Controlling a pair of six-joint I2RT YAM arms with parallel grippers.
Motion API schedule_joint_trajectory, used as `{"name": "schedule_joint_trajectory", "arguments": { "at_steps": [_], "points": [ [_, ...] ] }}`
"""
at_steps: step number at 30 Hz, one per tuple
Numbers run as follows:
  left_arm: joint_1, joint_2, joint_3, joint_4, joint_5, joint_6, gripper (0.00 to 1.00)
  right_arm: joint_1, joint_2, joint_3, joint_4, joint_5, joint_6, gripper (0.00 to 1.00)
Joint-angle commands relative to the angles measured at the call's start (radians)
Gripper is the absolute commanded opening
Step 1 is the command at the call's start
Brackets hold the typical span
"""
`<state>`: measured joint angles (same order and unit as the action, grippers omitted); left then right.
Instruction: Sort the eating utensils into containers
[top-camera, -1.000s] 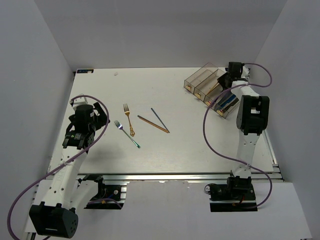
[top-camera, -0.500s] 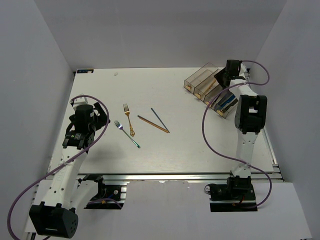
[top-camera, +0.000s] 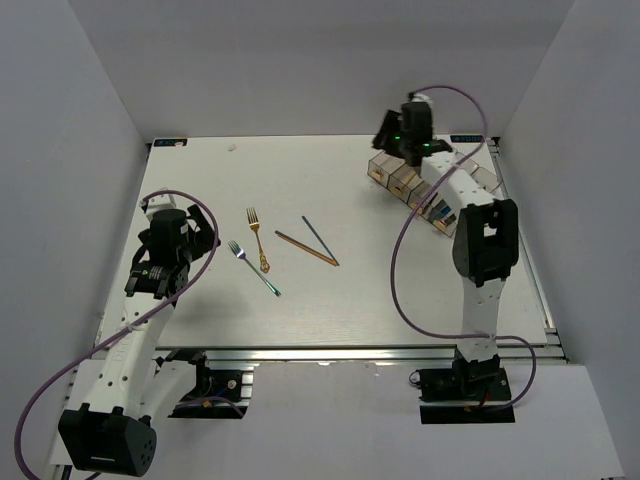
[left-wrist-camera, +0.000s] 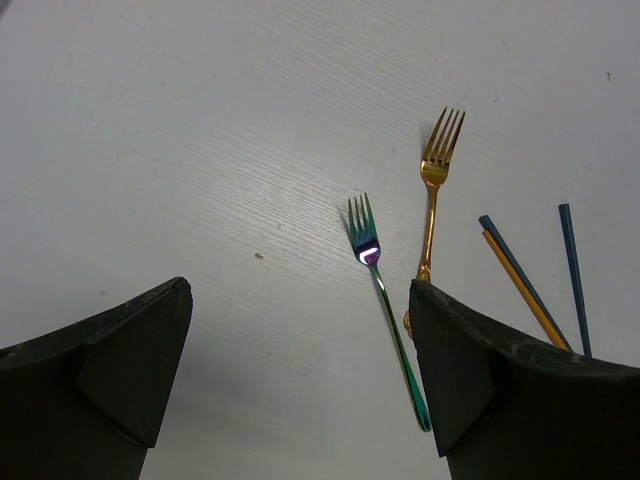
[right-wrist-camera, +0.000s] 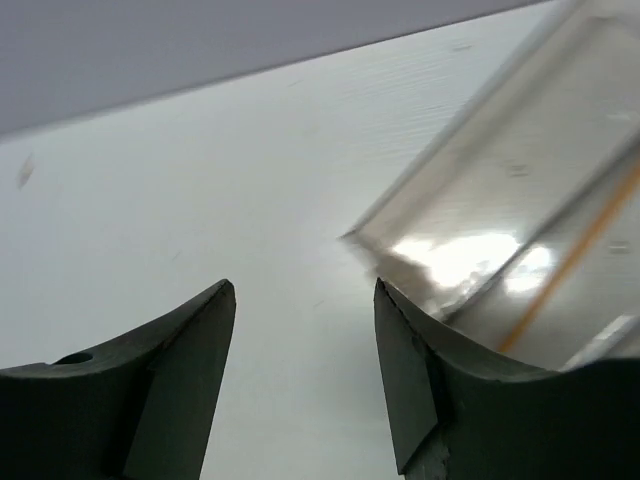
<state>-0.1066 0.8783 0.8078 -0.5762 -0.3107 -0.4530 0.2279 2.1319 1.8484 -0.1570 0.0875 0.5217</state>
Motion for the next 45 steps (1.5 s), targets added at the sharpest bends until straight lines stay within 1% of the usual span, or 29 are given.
{"name": "schedule_joint_trajectory", "arguments": {
  "at_steps": [1,2,3,4,5,7,11,12,14,21,23,24,27,30,33,35,38,39,40,45],
  "points": [
    [-0.001,-0.009,0.013,-0.001,-0.014,0.0,0.98,0.198,-0.105,-0.028,-0.1,0.037,-0.305,0.63],
    [-0.001,-0.007,0.013,0.001,-0.016,0.0,0.98,0.273,-0.102,-0.031,-0.127,0.041,-0.336,0.64],
    [-0.002,-0.004,0.013,-0.002,-0.016,0.0,0.98,0.306,-0.09,-0.019,-0.162,0.066,-0.357,0.64],
    [-0.001,-0.004,0.011,-0.002,-0.018,-0.001,0.98,0.365,-0.075,-0.003,-0.203,0.076,-0.373,0.63],
    [-0.001,-0.002,0.011,-0.002,-0.018,-0.001,0.98,0.39,-0.043,0.027,-0.266,0.071,-0.385,0.64],
    [-0.001,-0.001,0.013,-0.004,-0.019,-0.001,0.98,0.451,0.003,0.046,-0.303,0.075,-0.4,0.64],
    [-0.002,-0.007,0.011,-0.004,-0.019,-0.001,0.98,0.501,0.083,0.103,-0.367,0.044,-0.423,0.64],
    [-0.001,-0.009,0.01,-0.004,-0.021,-0.001,0.98,0.505,0.103,0.145,-0.387,0.038,-0.427,0.62],
    [-0.002,-0.013,0.01,-0.004,-0.022,-0.003,0.98,0.518,0.148,0.178,-0.423,0.04,-0.433,0.61],
    [-0.002,-0.015,0.008,-0.004,-0.021,-0.001,0.98,0.528,0.201,0.184,-0.426,0.063,-0.492,0.58],
    [-0.001,-0.015,0.008,-0.004,-0.021,-0.001,0.98,0.525,0.226,0.209,-0.438,0.048,-0.505,0.52],
    [-0.002,-0.015,0.01,-0.005,-0.021,-0.001,0.98,0.524,0.238,0.224,-0.449,0.043,-0.509,0.48],
    [-0.001,-0.015,0.01,-0.004,-0.024,-0.001,0.98,0.519,0.286,0.274,-0.487,0.005,-0.516,0.4],
    [-0.001,-0.016,0.008,-0.005,-0.025,-0.001,0.98,0.511,0.322,0.305,-0.515,-0.009,-0.512,0.35],
    [-0.001,-0.016,0.008,-0.004,-0.024,-0.001,0.98,0.511,0.339,0.302,-0.52,-0.003,-0.516,0.34],
    [-0.002,-0.018,0.008,-0.005,-0.025,-0.001,0.98,0.508,0.344,0.295,-0.52,-0.002,-0.517,0.31],
    [-0.002,-0.019,0.01,-0.005,-0.027,-0.001,0.98,0.504,0.347,0.296,-0.526,-0.011,-0.516,0.18],
    [-0.001,-0.019,0.01,-0.005,-0.027,-0.003,0.98,0.502,0.342,0.299,-0.533,-0.014,-0.516,0.05],
    [-0.001,-0.019,0.008,-0.005,-0.027,-0.003,0.98,0.502,0.338,0.298,-0.535,-0.011,-0.516,0.0],
    [-0.002,-0.019,0.01,-0.005,-0.028,-0.003,0.98,0.475,0.268,0.324,-0.517,0.031,-0.491,0.0]
  ]
}}
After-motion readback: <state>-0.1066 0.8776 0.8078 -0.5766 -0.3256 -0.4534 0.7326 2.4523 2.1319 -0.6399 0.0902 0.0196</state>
